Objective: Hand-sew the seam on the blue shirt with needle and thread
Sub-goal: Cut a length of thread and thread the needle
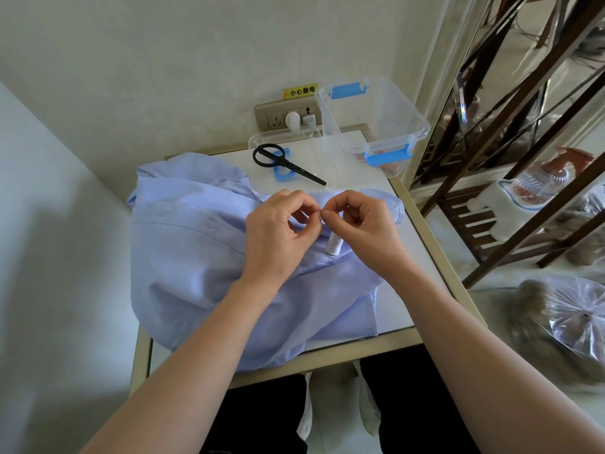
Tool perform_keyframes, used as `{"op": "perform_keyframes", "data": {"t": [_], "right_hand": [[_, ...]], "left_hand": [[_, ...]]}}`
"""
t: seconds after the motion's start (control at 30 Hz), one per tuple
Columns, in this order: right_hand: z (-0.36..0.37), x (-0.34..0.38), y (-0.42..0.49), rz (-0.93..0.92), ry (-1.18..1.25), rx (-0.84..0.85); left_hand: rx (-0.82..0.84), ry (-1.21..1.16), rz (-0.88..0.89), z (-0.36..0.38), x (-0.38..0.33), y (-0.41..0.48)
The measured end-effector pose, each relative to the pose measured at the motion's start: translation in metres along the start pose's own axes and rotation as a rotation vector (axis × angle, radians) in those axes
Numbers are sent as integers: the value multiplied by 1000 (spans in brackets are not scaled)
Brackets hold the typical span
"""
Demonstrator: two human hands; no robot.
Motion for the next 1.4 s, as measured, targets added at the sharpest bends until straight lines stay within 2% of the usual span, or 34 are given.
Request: {"op": "perform_keyframes", "data": {"t": [0.2, 0.53, 0.93, 1.1, 1.27, 1.4], "right_hand": [[3, -2, -1, 1, 34, 32], [5, 0, -1, 77, 282, 84], [3, 0, -2, 94, 317, 102], [3, 0, -1, 83, 304, 110], [3, 2, -2, 93, 311, 115], [4, -3, -2, 159, 357, 125]], "left_hand": [[1, -93, -70, 1, 1, 0], [6, -403, -345, 7, 16, -3], [-20, -582, -507, 11, 24, -6], [-39, -776, -706, 16, 25, -10], [-63, -1117, -910, 25, 24, -12], [-117, -1238, -1029, 28, 26, -15]]}}
Point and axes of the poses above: each hand's wrist, its own y-axis towards the middle knuckle, its own z-axis out of the palm, x = y × z, the point moved 7 cm from there along y, towards the middle knuckle, and after that the axes turned 1 degree about -x, right-handed, at the moved point
